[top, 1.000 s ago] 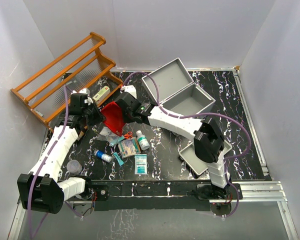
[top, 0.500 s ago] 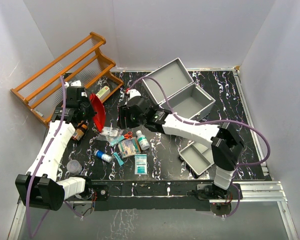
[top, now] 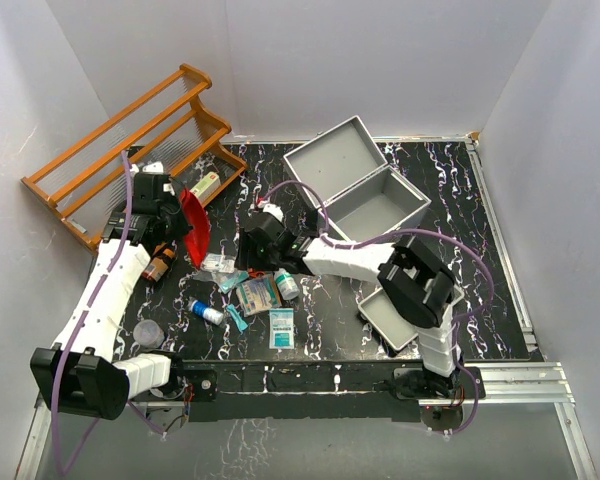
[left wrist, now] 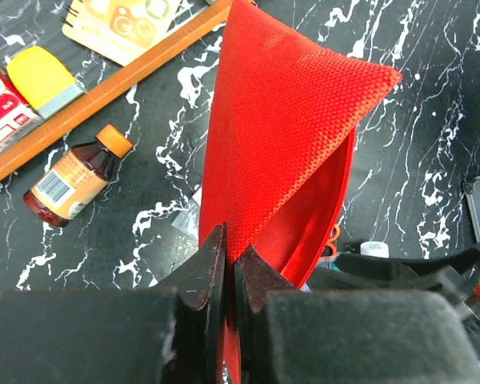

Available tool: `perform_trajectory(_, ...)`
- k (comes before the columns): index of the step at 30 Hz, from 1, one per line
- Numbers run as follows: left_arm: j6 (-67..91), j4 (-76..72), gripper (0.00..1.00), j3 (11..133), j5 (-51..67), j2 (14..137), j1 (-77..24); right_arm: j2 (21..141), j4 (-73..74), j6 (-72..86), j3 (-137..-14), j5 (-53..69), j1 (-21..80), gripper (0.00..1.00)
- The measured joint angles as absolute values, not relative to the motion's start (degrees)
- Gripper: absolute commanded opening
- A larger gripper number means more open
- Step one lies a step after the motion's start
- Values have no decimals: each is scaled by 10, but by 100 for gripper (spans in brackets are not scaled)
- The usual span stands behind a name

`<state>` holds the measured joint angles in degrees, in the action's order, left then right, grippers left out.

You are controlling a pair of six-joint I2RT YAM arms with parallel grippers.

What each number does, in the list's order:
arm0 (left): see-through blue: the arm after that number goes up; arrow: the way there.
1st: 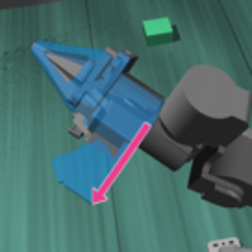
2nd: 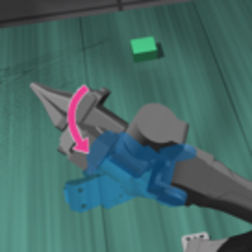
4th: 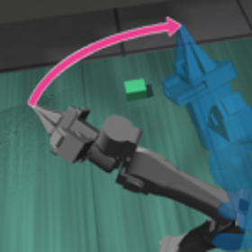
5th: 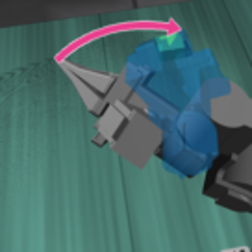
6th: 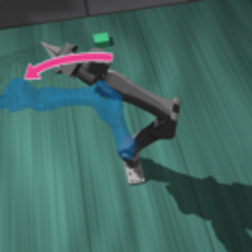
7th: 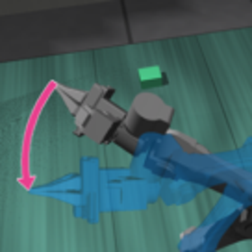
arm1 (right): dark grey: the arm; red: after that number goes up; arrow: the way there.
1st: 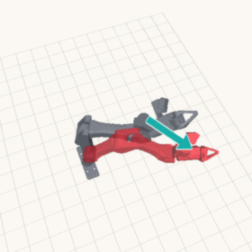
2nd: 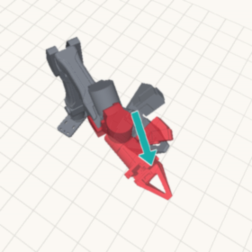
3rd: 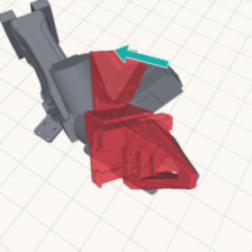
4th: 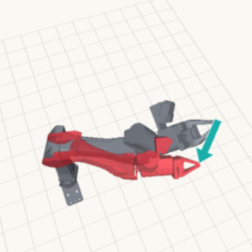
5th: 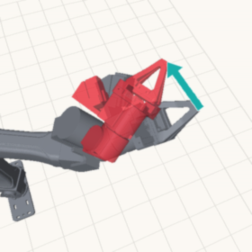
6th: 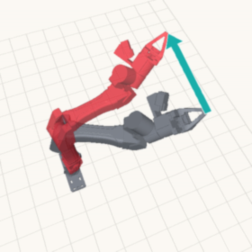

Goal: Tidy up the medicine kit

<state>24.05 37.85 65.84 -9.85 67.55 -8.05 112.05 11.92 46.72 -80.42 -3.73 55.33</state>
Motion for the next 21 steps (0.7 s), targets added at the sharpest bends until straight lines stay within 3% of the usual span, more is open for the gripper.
perform_trajectory(21, 247, 373, 0, 636, -72, 693, -81, 1225, 109, 524, -874, -71, 550, 45)
